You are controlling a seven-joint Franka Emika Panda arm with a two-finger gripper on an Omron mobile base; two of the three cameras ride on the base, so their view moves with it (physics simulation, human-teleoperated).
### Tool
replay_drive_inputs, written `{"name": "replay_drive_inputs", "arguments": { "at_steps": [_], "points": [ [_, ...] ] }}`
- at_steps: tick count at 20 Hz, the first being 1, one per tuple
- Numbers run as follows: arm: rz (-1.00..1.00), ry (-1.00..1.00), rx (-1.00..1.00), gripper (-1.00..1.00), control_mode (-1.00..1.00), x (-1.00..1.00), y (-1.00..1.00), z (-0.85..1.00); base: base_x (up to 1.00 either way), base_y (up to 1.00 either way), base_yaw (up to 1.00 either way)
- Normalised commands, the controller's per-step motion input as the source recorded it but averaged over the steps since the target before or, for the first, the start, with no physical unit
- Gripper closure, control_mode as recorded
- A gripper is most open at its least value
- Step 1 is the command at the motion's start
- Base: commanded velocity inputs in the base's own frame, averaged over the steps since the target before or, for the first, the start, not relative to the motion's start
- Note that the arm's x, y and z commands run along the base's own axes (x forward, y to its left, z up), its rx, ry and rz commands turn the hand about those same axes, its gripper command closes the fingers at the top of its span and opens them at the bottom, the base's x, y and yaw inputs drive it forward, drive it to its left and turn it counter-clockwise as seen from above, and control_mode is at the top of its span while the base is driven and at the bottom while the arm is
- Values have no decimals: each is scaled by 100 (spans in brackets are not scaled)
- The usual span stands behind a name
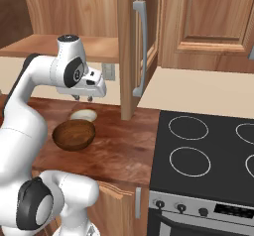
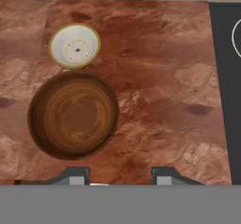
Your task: Pick up the bowls on the counter and stack them on top of one another in the open cabinet. Place the smaller bowl on top of the larger bowl.
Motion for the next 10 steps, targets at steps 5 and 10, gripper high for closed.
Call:
{"name": "replay_drive_inputs", "arguments": {
  "at_steps": [5,10],
  "points": [
    [-3,1,1,-100,-100,-6,2,-2,0,0,0],
    [-13,0,3,-100,-100,-19,4,-8,0,0,0]
  ]
}}
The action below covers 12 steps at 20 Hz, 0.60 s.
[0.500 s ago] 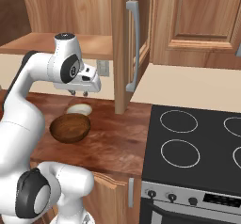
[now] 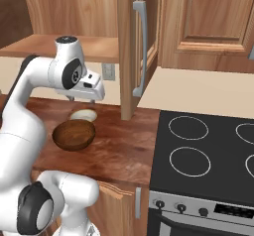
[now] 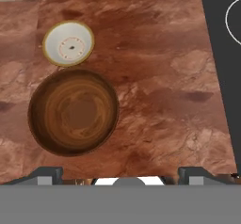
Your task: Pick up the bowls on the counter and stack them on top of one another in the open cabinet. Place the smaller bowl on top of the larger bowl.
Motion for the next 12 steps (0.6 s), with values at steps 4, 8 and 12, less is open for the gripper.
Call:
{"name": "replay_drive_inputs", "arguments": {
  "at_steps": [4,8,12],
  "points": [
    [-12,0,5,-100,-100,-22,6,-7,0,0,0],
    [-9,-1,7,-100,-100,-24,5,-10,0,0,0],
    [-8,-2,6,-100,-100,-23,5,-18,0,0,0]
  ]
}}
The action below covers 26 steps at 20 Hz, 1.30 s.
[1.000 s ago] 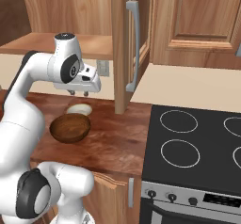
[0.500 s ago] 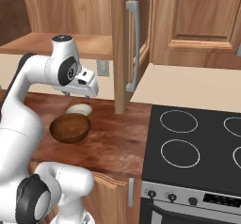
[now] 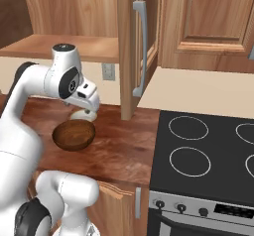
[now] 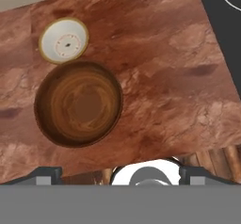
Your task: Pick up the bowls on the counter and stack them on top of one another in the open cabinet. Place the smaller bowl on top of the larger bowl.
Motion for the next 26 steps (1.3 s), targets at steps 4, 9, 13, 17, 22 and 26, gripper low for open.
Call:
{"name": "replay_drive_inputs", "arguments": {
  "at_steps": [4,9,13,17,22,26],
  "points": [
    [-5,-3,4,-100,-100,-18,8,-29,0,0,0],
    [-5,-6,-1,-100,-100,-9,9,-26,0,0,0],
    [-6,-3,-1,-100,-100,-6,5,-28,0,0,0],
    [-9,0,-1,-100,-100,-3,0,-29,0,0,0],
    [-6,-2,3,-100,-100,1,4,-27,0,0,0],
    [-1,-3,1,-100,-100,2,8,-24,0,0,0]
  ]
}}
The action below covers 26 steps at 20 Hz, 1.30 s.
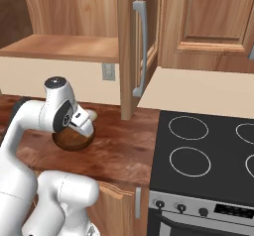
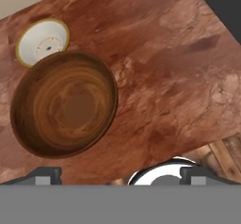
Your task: Pick up the bowls on the counter and stack them on top of one another in the open cabinet. Place the smaller bowl on top of the larger bowl.
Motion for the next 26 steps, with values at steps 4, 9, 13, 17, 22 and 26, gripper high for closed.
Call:
{"name": "replay_drive_inputs", "arguments": {
  "at_steps": [4,9,13,17,22,26],
  "points": [
    [0,-3,0,-100,-100,5,11,-22,0,0,0],
    [-2,-3,-4,-100,-100,7,5,-16,0,0,0],
    [-3,1,-3,-100,-100,9,0,-17,0,0,0],
    [-3,2,-1,-100,-100,9,0,-19,0,0,0],
    [-3,3,0,-100,-100,13,0,-23,0,0,0],
    [-3,3,0,-100,-100,13,0,-23,0,0,0]
  ]
}}
